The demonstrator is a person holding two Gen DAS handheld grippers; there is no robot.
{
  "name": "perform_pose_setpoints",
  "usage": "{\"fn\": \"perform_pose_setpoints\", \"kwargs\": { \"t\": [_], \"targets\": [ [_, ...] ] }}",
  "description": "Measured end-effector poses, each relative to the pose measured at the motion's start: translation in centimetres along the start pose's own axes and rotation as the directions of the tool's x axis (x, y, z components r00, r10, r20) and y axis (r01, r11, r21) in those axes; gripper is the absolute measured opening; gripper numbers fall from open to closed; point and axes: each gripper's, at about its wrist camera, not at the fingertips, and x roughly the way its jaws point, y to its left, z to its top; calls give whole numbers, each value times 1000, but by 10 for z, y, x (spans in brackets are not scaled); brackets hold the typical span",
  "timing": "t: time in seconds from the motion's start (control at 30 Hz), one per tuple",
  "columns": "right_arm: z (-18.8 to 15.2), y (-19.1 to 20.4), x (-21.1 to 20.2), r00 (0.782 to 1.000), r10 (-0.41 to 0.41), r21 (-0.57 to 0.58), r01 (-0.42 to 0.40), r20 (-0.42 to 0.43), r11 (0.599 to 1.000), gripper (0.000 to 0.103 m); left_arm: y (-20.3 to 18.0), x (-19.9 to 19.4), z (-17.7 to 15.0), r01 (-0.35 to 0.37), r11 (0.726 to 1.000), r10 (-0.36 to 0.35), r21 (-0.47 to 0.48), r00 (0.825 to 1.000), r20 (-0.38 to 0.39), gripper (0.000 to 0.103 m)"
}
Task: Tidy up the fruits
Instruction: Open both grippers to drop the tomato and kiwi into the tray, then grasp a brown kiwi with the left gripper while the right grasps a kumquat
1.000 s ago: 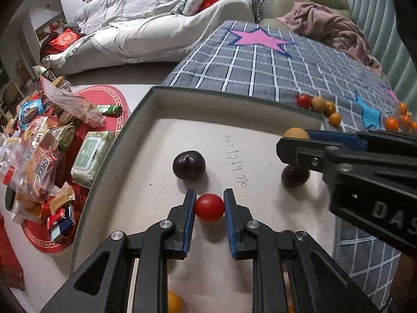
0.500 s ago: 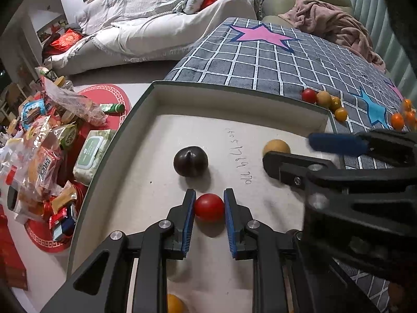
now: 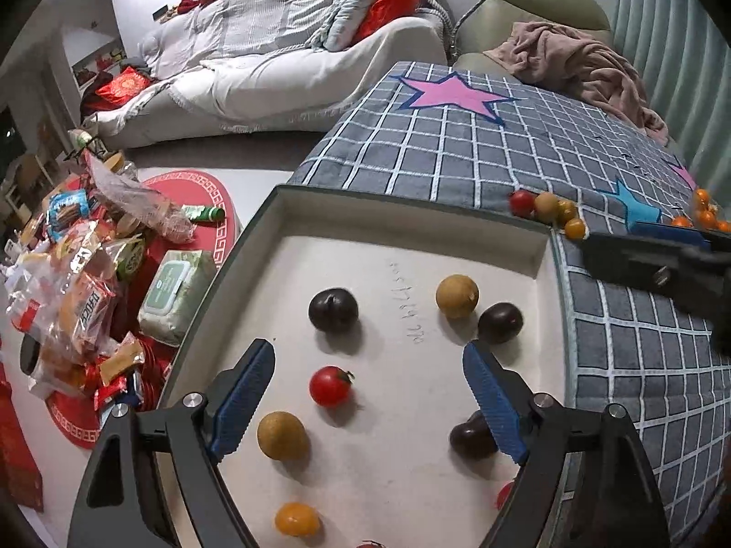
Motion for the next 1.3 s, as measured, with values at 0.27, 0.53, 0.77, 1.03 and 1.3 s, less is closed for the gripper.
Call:
{"fn": "perform_pose_setpoints", "kwargs": {
  "t": [0.27, 0.53, 0.77, 1.03, 1.3],
  "targets": [
    [-9, -75, -3, 996, -90, 135, 90, -6, 987, 84, -19, -1, 27, 8, 999, -8, 45, 1000, 11, 85],
    [-14, -85, 17, 994, -113, 101, 112, 9, 989, 84, -56, 22, 71, 52, 989, -51, 141, 999, -15, 85],
    [-12, -88, 31, 995, -93, 67, 91, 24, 994, 80, -92, 60, 112, 70, 943, -53, 326, 997, -59, 85],
    [-6, -86, 50, 995, -97, 5, 97, 26, 995, 69, -117, 93, 121, 166, 902, -110, 398, 981, -161, 84],
    [4, -71, 64, 995, -85, -52, 87, 43, 995, 21, -122, 93, 126, 251, 894, -188, 372, 962, -196, 74]
  ]
}}
